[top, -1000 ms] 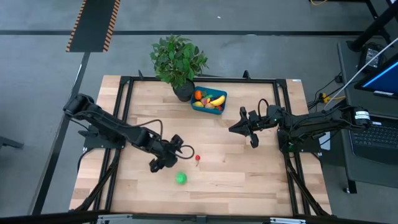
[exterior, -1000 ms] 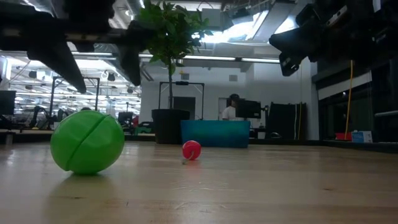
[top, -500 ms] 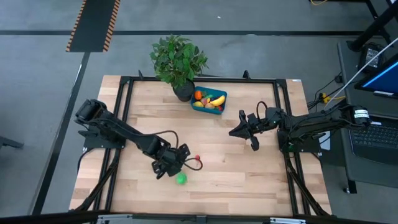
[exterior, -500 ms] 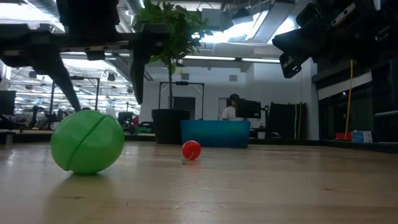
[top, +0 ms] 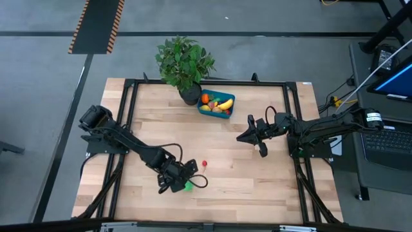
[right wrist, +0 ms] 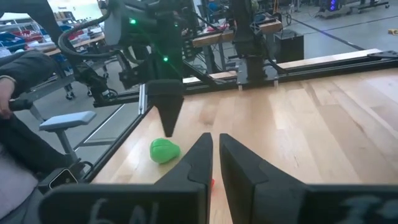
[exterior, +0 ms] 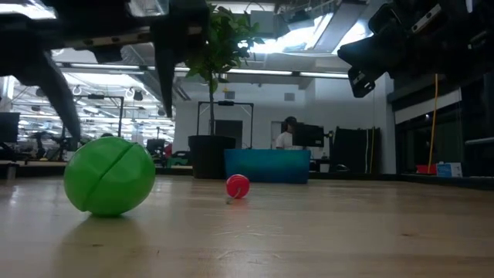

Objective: Pick and placing Produce into tupperware
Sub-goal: Put the green avocado into the blue container

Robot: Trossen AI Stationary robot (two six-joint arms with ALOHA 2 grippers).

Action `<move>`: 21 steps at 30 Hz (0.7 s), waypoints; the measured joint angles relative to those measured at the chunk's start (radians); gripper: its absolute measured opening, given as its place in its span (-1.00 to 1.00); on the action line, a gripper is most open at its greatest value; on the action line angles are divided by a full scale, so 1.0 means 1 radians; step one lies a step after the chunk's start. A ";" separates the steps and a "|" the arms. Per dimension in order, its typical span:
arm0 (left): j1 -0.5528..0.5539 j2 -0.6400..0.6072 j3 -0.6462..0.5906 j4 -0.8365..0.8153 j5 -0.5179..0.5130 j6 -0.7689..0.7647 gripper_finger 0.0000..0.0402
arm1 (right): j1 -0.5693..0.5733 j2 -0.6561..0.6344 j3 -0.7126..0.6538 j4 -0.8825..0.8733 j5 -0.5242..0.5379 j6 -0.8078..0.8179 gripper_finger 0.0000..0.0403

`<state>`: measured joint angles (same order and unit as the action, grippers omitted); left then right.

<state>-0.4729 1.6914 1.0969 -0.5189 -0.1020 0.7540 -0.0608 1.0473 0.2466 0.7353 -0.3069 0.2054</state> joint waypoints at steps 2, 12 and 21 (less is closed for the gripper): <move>-0.005 0.010 0.000 0.018 0.022 0.000 0.54 | 0.001 0.000 0.000 0.000 0.000 0.000 -0.83; -0.008 0.045 0.000 0.066 0.080 0.043 0.54 | 0.001 0.000 0.000 0.001 0.000 0.003 -0.83; 0.031 0.060 0.000 0.077 0.162 0.046 0.54 | 0.001 0.000 0.000 0.001 0.000 0.002 -0.83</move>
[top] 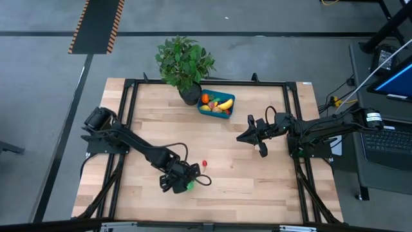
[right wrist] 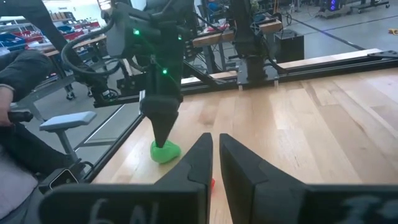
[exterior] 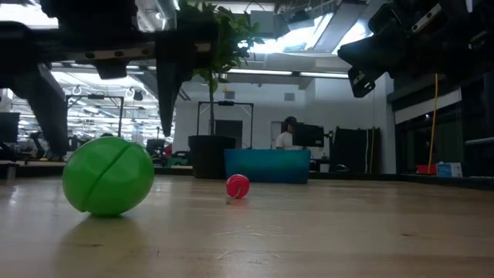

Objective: Pick and placing Produce into tupperware
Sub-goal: Put the green avocado into the blue container

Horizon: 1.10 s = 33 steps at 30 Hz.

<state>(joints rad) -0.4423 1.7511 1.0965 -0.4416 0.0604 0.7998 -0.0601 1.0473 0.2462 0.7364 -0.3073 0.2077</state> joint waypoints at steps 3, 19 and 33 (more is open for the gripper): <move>0.013 0.014 -0.001 -0.004 0.036 -0.001 0.53 | 0.000 0.000 0.000 0.000 0.000 -0.002 -0.83; 0.034 0.049 -0.001 0.031 0.136 -0.003 0.54 | 0.000 0.000 0.000 -0.001 0.000 -0.004 -0.83; 0.051 0.081 -0.001 0.049 0.194 -0.011 0.54 | 0.000 0.000 0.000 -0.001 0.000 -0.004 -0.83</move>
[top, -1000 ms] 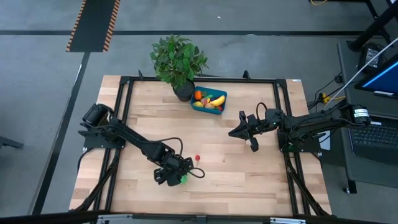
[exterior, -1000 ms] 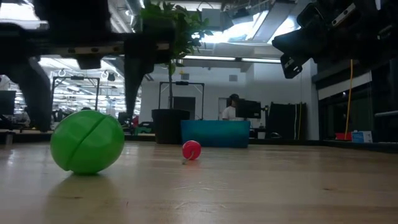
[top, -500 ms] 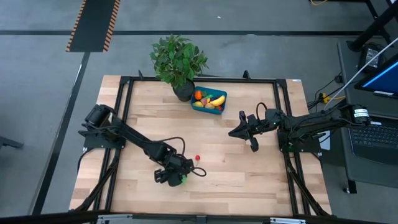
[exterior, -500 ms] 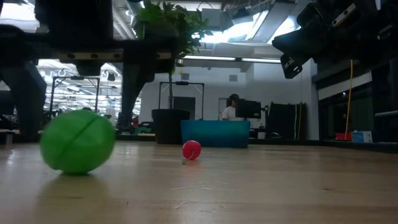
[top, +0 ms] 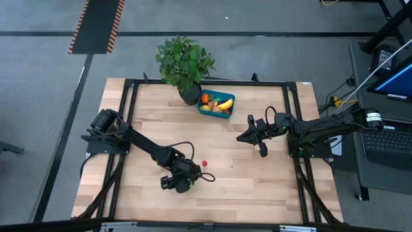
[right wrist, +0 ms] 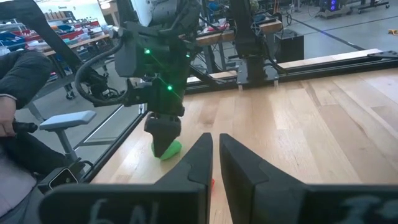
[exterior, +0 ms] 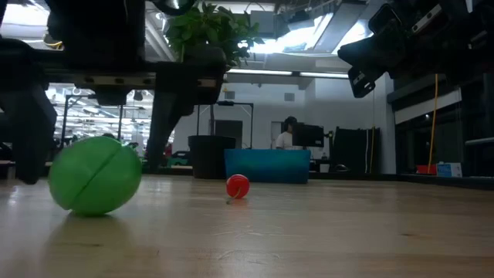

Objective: Pick and placing Produce into tupperware
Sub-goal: Put the green avocado into the blue container

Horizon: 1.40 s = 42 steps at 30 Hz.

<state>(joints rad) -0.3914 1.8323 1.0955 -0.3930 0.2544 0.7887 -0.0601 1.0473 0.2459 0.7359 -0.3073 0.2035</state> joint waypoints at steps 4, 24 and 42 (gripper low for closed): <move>0.005 0.013 0.000 -0.003 0.014 -0.024 0.54 | 0.000 0.000 0.000 0.000 0.000 -0.001 -0.83; 0.010 0.062 0.000 0.012 0.072 -0.159 0.50 | 0.000 0.000 0.000 -0.007 0.000 -0.002 -0.83; 0.014 0.061 0.000 0.002 0.074 -0.160 0.17 | 0.000 0.000 0.000 -0.013 0.000 -0.002 -0.83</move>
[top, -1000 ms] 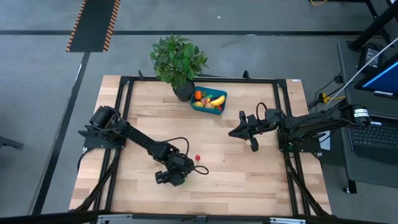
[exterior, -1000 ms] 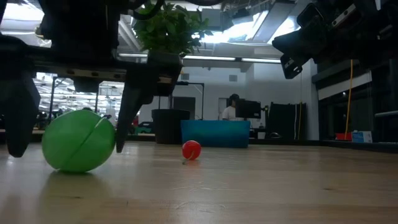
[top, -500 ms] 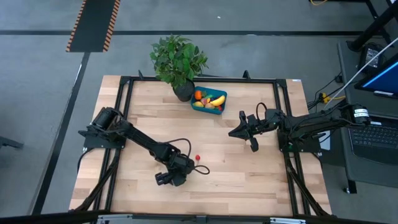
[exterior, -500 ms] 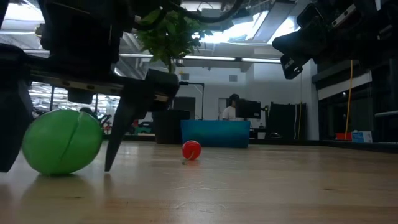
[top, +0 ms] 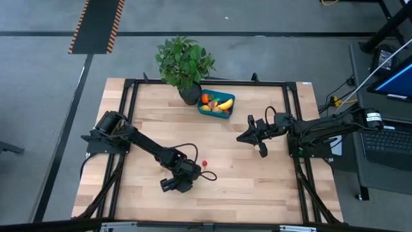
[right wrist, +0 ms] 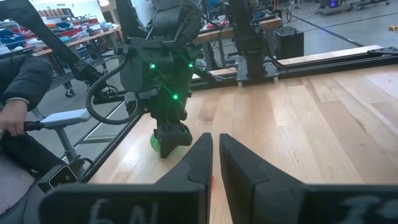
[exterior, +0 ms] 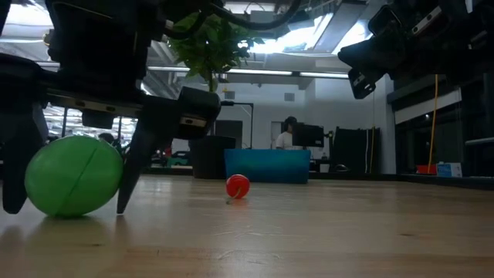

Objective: Pick and placing Produce into tupperware
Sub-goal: Put the green avocado into the blue container

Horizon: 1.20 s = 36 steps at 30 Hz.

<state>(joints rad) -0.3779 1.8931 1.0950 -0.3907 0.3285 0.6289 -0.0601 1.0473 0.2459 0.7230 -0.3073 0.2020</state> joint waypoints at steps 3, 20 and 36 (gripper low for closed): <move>0.000 0.000 0.000 -0.002 0.001 -0.003 0.11 | 0.000 0.000 0.000 0.000 0.000 0.000 -0.83; 0.007 -0.005 -0.019 0.008 0.015 -0.098 0.10 | 0.000 0.000 0.000 -0.004 0.000 0.002 -0.83; 0.040 -0.188 -0.021 -0.075 -0.137 -0.205 0.10 | 0.000 0.000 0.000 -0.013 0.000 0.003 -0.83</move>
<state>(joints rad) -0.3375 1.7050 1.0740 -0.4655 0.1917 0.4244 -0.0597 1.0470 0.2459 0.7105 -0.3077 0.2050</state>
